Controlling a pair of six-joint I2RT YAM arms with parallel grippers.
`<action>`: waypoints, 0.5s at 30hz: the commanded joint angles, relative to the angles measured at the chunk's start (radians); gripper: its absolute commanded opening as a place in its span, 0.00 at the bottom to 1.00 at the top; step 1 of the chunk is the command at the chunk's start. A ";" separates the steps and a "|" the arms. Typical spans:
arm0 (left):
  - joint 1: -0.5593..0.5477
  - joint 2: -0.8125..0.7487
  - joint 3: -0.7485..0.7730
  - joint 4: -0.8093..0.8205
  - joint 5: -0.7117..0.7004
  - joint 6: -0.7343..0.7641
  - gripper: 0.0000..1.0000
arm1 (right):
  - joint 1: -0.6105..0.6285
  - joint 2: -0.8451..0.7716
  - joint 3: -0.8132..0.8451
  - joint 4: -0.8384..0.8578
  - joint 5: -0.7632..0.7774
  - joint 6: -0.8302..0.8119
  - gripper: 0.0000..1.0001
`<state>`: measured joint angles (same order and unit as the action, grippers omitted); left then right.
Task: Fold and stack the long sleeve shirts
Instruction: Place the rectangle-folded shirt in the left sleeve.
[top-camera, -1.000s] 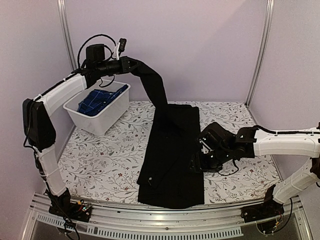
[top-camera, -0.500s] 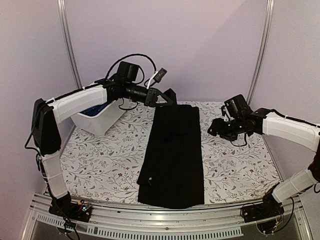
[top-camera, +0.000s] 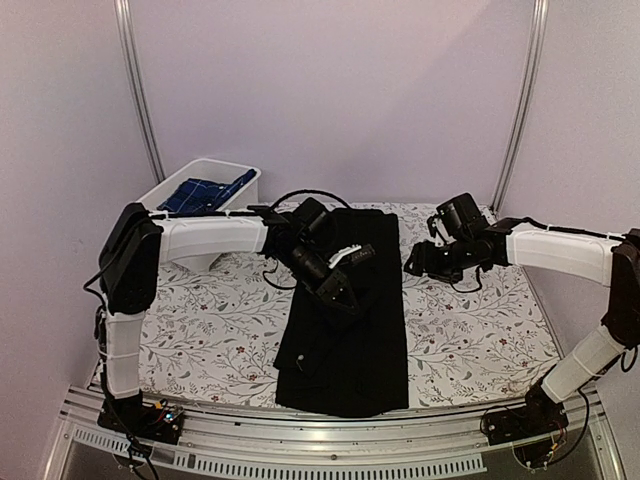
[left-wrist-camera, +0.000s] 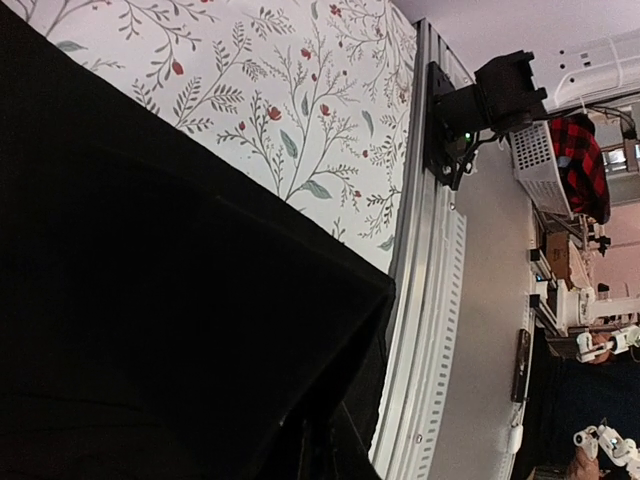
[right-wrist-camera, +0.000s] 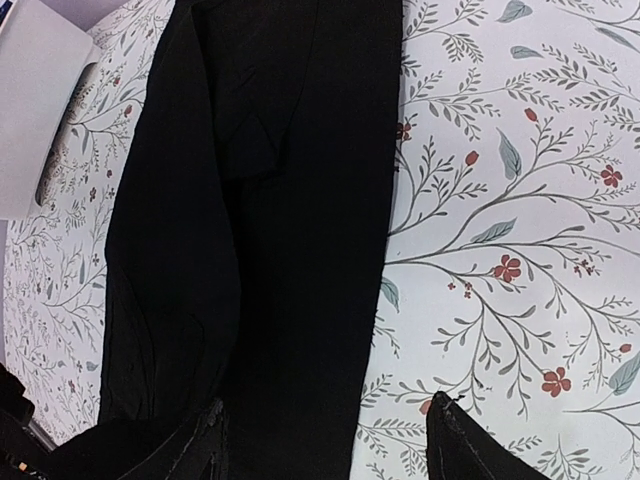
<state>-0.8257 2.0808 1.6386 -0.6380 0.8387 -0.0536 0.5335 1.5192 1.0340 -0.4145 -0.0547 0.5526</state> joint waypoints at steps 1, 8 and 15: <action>-0.031 0.039 0.064 -0.049 -0.045 0.017 0.05 | -0.008 0.013 -0.021 0.030 -0.014 -0.016 0.66; -0.071 0.049 0.122 -0.073 -0.045 0.023 0.04 | -0.007 0.003 -0.034 0.030 -0.016 -0.017 0.67; -0.115 0.068 0.096 -0.096 -0.029 0.040 0.03 | -0.007 0.000 -0.044 0.032 -0.027 -0.015 0.67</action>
<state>-0.9028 2.1361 1.7443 -0.7033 0.7948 -0.0402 0.5335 1.5215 1.0103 -0.3988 -0.0666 0.5446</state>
